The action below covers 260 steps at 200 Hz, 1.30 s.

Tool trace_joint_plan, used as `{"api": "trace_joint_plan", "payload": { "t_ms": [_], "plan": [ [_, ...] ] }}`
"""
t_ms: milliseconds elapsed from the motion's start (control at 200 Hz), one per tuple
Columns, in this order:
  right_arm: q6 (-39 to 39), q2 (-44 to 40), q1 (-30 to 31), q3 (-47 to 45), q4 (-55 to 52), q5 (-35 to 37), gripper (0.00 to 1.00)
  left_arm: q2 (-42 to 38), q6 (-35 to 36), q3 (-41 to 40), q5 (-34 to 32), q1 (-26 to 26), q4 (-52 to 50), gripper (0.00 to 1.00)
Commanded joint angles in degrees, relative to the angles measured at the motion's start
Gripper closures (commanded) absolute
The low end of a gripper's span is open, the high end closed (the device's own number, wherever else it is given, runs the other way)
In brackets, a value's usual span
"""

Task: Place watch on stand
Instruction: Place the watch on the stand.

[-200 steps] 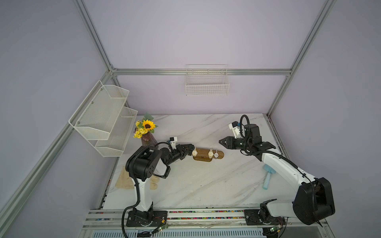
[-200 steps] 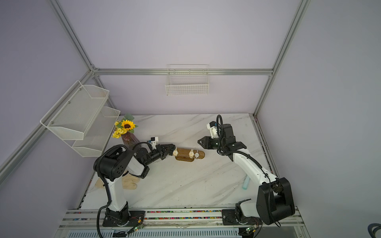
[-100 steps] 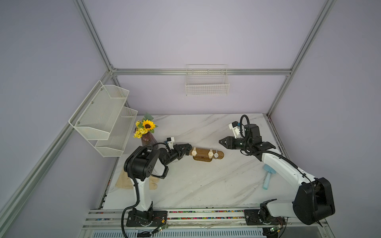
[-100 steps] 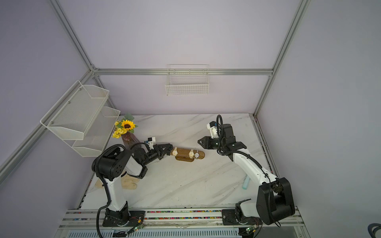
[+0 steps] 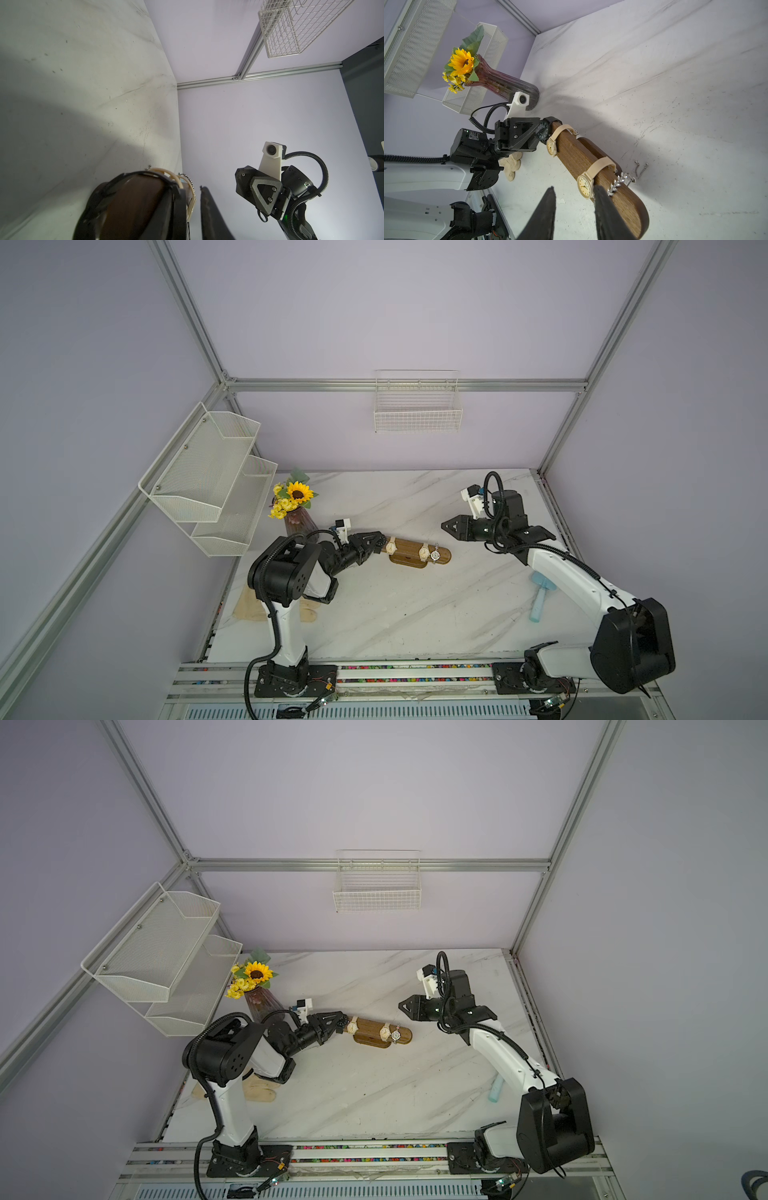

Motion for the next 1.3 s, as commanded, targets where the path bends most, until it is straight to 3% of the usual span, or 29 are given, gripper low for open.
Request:
{"api": "trace_joint_plan", "payload": {
  "t_ms": [0, 75, 160, 440, 605, 705, 1295],
  "plan": [
    [-0.44, -0.06, -0.25, 0.06, -0.55, -0.04, 0.65, -1.91, -0.19, -0.47, 1.31, 0.49, 1.42, 0.65],
    [-0.45, -0.3, -0.28, -0.15, -0.6, -0.03, 0.65, -1.71, -1.17, -0.1, 1.95, 0.47, 1.39, 0.51],
    [-0.47, -0.52, -0.24, -0.43, -0.56, -0.05, 0.65, -2.63, -1.27, -0.27, 2.35, 0.53, 0.98, 0.46],
    [-0.52, -0.7, -0.24, -0.72, -0.38, -0.21, 0.65, -10.29, 5.57, -0.05, 2.61, 1.67, -13.26, 0.48],
    [-0.69, -0.53, -0.26, -0.68, -0.34, -0.16, 0.65, -19.75, 16.73, 2.8, 1.13, 1.95, -36.95, 0.46],
    [-0.7, -0.44, -0.25, -0.77, -0.13, -0.31, 0.65, -23.28, 20.92, 3.91, -0.18, 1.94, -45.86, 0.45],
    [-0.69, -0.61, -0.24, -0.92, -0.2, 0.31, 0.65, -29.15, 28.58, 6.02, -2.01, 2.19, -61.49, 0.45]
  ]
}}
